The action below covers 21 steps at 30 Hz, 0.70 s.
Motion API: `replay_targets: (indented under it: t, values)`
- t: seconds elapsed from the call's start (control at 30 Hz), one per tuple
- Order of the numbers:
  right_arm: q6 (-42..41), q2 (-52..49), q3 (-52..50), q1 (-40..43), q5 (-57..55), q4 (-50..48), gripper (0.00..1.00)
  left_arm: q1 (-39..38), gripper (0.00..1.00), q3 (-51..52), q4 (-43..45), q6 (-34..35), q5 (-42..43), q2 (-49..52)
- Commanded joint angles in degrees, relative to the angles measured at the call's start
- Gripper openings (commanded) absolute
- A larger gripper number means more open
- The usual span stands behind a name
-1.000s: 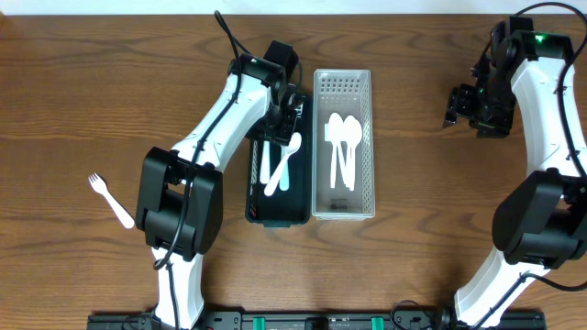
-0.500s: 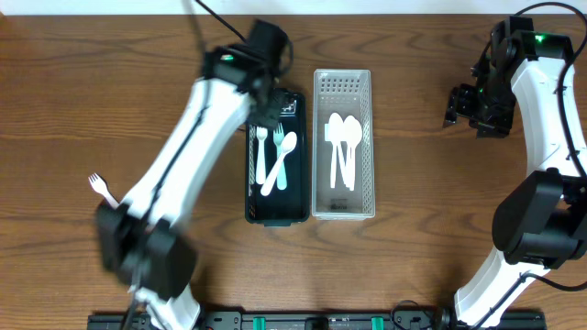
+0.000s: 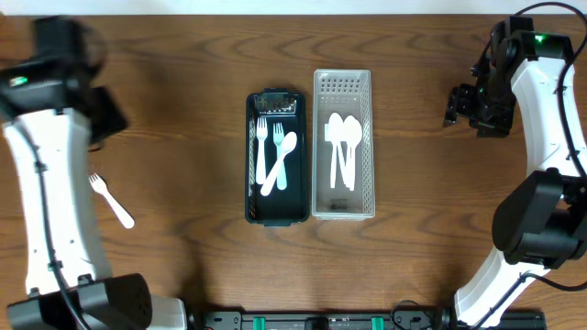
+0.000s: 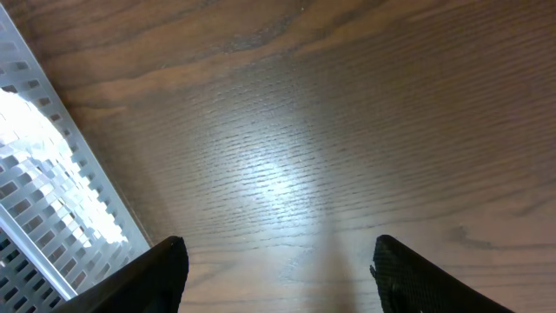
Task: Pack container
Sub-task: 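Move the left gripper to the last white fork and grasp it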
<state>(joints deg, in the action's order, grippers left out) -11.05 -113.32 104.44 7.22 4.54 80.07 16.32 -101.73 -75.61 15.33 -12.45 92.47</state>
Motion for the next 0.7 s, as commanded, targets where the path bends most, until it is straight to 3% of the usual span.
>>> replay_targets:
  t: [0.0,0.13,0.37,0.67]
  values:
    - [0.85,-0.28,0.00,-0.11,0.42,0.02,0.72,7.98,0.65,4.44,3.63,-2.99,7.37,-0.50]
    - [0.83,-0.28,0.00,-0.11,0.44,0.02,0.72,15.26,0.66,13.94,12.68,-4.90,11.45,-0.09]
    - [0.81,-0.28,0.00,-0.11,0.46,0.22,0.72,17.49,0.68,27.58,25.88,-6.93,11.43,2.71]
    - [0.81,-0.28,0.00,-0.11,0.44,0.94,0.72,17.53,0.77,30.10,32.85,-7.43,11.61,10.64]
